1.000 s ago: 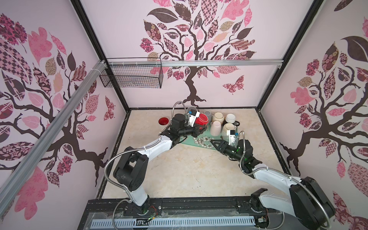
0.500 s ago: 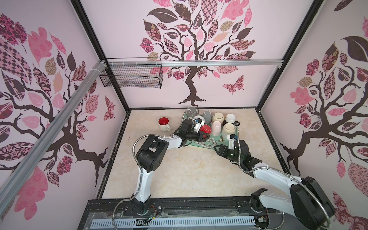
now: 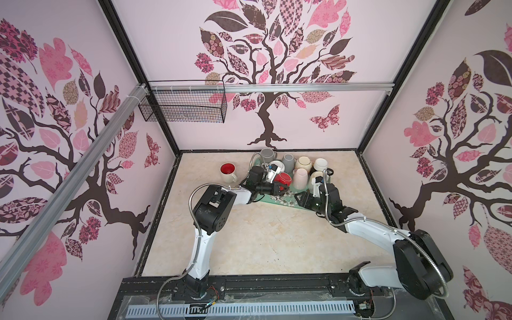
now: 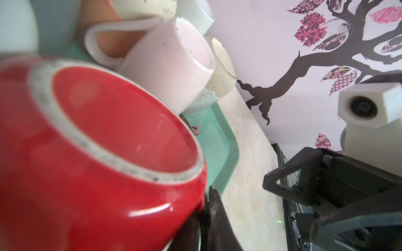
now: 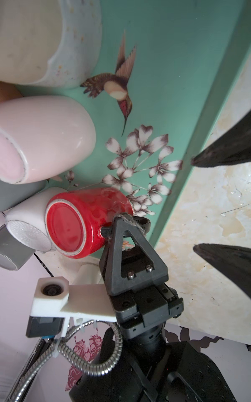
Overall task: Turn the mug right side up
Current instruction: Place the mug on the tray, then pick up the mug from the tray.
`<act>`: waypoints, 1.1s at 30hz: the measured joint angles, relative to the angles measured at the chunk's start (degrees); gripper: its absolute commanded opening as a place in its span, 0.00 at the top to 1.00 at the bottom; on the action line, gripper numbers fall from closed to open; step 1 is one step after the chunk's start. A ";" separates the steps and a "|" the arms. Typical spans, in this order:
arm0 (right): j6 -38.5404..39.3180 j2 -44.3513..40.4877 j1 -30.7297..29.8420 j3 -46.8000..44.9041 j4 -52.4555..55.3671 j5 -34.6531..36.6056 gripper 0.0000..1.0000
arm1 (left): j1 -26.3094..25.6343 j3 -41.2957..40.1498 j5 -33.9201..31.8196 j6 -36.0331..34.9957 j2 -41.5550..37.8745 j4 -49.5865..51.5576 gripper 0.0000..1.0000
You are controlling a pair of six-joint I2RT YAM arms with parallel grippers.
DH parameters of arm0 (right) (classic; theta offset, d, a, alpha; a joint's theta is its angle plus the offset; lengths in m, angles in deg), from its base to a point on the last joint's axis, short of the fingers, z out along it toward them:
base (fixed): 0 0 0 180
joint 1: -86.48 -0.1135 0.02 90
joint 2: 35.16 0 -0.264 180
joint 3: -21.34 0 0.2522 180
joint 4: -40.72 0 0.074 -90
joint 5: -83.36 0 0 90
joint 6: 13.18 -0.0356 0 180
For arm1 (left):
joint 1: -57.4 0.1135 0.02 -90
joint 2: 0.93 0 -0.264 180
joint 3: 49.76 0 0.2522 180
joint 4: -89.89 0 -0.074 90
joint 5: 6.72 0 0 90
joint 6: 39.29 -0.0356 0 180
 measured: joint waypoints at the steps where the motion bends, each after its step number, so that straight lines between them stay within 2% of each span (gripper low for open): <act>1: 0.33 0.90 0.00 1.14 0.44 0.22 0.39 | 0.17 -0.02 0.13 -0.39 -0.07 -0.15 0.75; 5: 1.84 4.90 0.02 6.10 1.86 0.81 0.37 | 0.31 -0.72 -1.03 -2.51 -0.24 1.25 0.70; 11: 4.70 11.41 0.02 14.36 4.83 1.66 0.35 | 0.44 -3.34 -3.82 -6.08 -3.04 5.79 0.69; 17: 6.97 16.22 0.70 20.94 7.37 3.04 0.35 | 0.48 -6.10 -10.67 -8.87 -9.60 10.58 0.69; 21: 8.17 21.49 2.10 26.69 9.51 3.08 0.37 | -0.83 -7.23 -20.39 -10.47 -13.77 16.24 0.61; 25: 8.96 24.70 2.99 29.70 10.82 2.82 0.39 | -6.38 -6.36 -35.26 -11.72 -15.87 24.61 0.54; 29: 8.61 24.68 3.54 28.02 10.73 2.01 0.42 | -12.72 -1.86 -47.82 -9.62 -14.43 33.73 0.50; 33: 6.25 22.21 4.04 21.00 7.67 1.92 0.43 | -14.64 2.84 -55.08 -6.62 -12.44 38.62 0.49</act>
